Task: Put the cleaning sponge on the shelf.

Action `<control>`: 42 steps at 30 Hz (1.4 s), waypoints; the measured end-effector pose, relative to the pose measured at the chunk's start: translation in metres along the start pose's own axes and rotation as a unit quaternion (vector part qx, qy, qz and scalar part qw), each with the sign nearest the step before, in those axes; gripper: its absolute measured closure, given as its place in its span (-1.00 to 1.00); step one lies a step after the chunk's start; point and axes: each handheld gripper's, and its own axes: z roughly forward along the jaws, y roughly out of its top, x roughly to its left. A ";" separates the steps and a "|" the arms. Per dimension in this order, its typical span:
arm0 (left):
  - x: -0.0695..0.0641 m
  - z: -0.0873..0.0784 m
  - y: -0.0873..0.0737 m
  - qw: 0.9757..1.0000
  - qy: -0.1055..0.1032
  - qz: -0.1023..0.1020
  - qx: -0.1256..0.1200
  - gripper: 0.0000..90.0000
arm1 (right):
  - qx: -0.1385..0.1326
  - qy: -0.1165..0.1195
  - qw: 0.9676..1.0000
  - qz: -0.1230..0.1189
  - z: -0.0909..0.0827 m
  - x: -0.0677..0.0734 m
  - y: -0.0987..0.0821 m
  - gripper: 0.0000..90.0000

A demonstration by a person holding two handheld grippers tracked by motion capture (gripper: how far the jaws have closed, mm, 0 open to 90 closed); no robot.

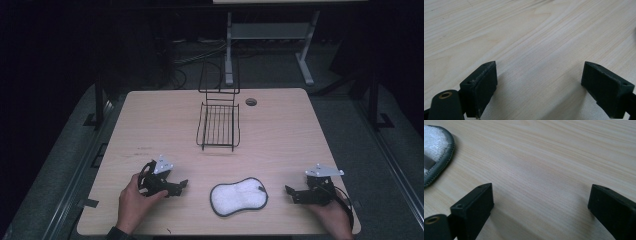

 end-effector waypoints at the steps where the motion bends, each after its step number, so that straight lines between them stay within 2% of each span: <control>1: 0.000 0.000 0.000 1.000 0.000 0.000 0.000 -0.72 | 0.000 0.000 1.000 0.001 0.000 0.000 0.000 -0.85; 4: 0.000 0.000 0.000 1.000 0.000 0.000 0.000 -0.72 | 0.003 0.000 1.000 0.001 -0.001 -0.001 0.001 -0.82; 6: 0.000 0.000 0.000 1.000 0.000 0.001 0.001 -0.72 | 0.004 0.001 1.000 -0.001 -0.002 0.000 0.002 -0.64; 9: 0.000 0.000 0.000 1.000 0.000 0.002 0.001 -0.72 | 0.005 0.001 1.000 0.000 -0.004 0.001 0.005 -0.58; 10: 0.000 0.000 0.000 1.000 0.000 0.002 0.001 -0.72 | 0.001 0.004 1.000 -0.003 -0.007 0.002 0.006 -0.48; 12: 0.000 0.000 0.000 1.000 0.000 0.001 0.001 -0.72 | -0.002 0.006 1.000 -0.001 -0.008 0.002 0.008 -0.42; 13: 0.000 0.000 0.000 1.000 0.000 0.002 0.001 -0.72 | -0.004 0.012 1.000 0.000 -0.009 0.003 0.009 -0.25; 14: 0.000 0.000 0.000 1.000 0.000 0.001 0.001 -0.72 | -0.015 0.027 1.000 0.001 -0.013 0.005 0.011 0.00; 15: 0.000 0.000 0.000 1.000 0.000 0.001 0.001 -0.72 | -0.015 0.027 1.000 0.001 -0.013 0.005 0.011 0.00; 16: 0.000 0.000 0.000 1.000 0.000 0.001 0.001 -0.72 | -0.014 0.036 0.999 0.004 -0.015 0.006 0.013 0.20; 18: 0.000 0.000 0.000 1.000 0.000 0.001 0.001 -0.72 | -0.016 0.053 0.998 0.002 -0.017 0.009 0.016 0.38; 19: 0.000 0.000 0.000 1.000 0.000 0.001 0.001 -0.72 | -0.014 0.061 0.998 0.003 -0.017 0.010 0.017 0.54; 24: 0.000 0.000 0.000 1.000 0.000 0.001 0.001 -0.72 | -0.023 0.090 0.996 -0.002 -0.021 0.016 0.024 0.98; 30: 0.000 0.000 0.000 1.000 0.000 0.001 0.001 -0.72 | -0.029 0.123 0.992 -0.018 -0.024 0.029 0.034 1.00; 31: 0.000 0.000 0.000 1.000 0.000 0.001 0.001 -0.72 | -0.029 0.123 0.992 -0.018 -0.024 0.029 0.034 1.00; 32: 0.000 0.000 0.000 1.000 0.000 0.001 0.001 -0.72 | -0.033 0.134 0.990 -0.021 -0.024 0.034 0.036 1.00; 36: 0.000 0.000 0.000 1.000 0.000 0.002 0.001 -0.72 | -0.036 0.149 0.988 -0.026 -0.023 0.042 0.039 1.00; 42: 0.000 0.000 0.000 1.000 0.000 0.001 0.001 -0.72 | -0.031 0.171 0.984 -0.046 -0.021 0.060 0.044 1.00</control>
